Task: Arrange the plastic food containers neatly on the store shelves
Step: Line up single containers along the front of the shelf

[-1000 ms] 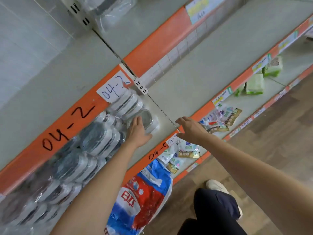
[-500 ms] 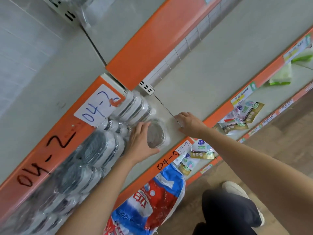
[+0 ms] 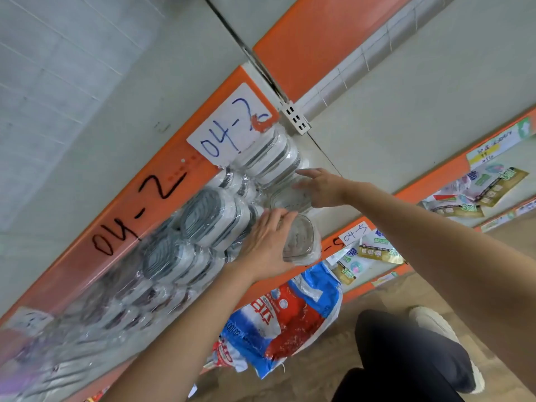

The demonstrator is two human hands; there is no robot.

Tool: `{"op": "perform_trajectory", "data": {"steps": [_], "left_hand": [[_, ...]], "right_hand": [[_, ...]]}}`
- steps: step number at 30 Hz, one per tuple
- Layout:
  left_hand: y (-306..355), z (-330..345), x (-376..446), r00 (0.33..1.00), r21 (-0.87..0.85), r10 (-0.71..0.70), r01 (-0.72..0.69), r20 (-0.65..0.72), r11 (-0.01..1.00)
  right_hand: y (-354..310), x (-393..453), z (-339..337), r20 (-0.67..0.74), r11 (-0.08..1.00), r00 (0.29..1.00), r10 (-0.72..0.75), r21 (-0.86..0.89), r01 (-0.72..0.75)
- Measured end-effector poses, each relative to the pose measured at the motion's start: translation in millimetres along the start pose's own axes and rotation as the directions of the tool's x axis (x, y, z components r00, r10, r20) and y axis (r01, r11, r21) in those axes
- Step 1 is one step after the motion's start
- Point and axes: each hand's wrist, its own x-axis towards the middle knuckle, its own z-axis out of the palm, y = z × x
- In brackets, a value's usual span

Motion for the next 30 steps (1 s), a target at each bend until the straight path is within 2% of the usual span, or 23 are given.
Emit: {"op": "perform_trajectory", "data": {"steps": [3, 7, 10, 17, 20, 23, 27, 30], "left_hand": [[1, -1, 2, 1.0, 0.011, 0.013, -0.013, 0.003, 1.0], [0, -1, 2, 1.0, 0.014, 0.02, -0.02, 0.009, 1.0], [2, -2, -1, 0.999, 0.023, 0.038, -0.039, 0.011, 0.999], [15, -14, -13, 0.995, 0.017, 0.093, -0.094, 0.026, 0.995], [22, -23, -23, 0.992, 0.036, 0.119, -0.12, 0.027, 0.992], [31, -37, -33, 0.989, 0.046, 0.142, -0.144, 0.036, 0.989], [49, -57, -47, 0.983, 0.064, 0.178, -0.181, 0.041, 0.981], [66, -74, -58, 0.979, 0.091, 0.203, -0.201, -0.006, 0.975]], "right_hand": [[0, 1, 0, 0.043, 0.999, 0.999, -0.004, -0.047, 0.006], [3, -8, -7, 0.0, 0.989, 0.998, -0.067, -0.132, 0.066], [2, -20, -8, -0.049, 0.989, 0.997, -0.059, -0.139, 0.052], [1, -66, -13, -0.121, 0.975, 0.985, 0.126, -0.166, -0.145], [-3, -88, -21, -0.24, 0.962, 0.951, 0.193, -0.146, -0.232], [-11, -110, -30, -0.339, 0.954, 0.921, 0.193, -0.154, -0.256], [-27, -149, -37, -0.336, 0.927, 0.903, 0.267, -0.167, -0.336], [-41, -192, -47, -0.348, 0.91, 0.882, 0.318, -0.151, -0.387]]}}
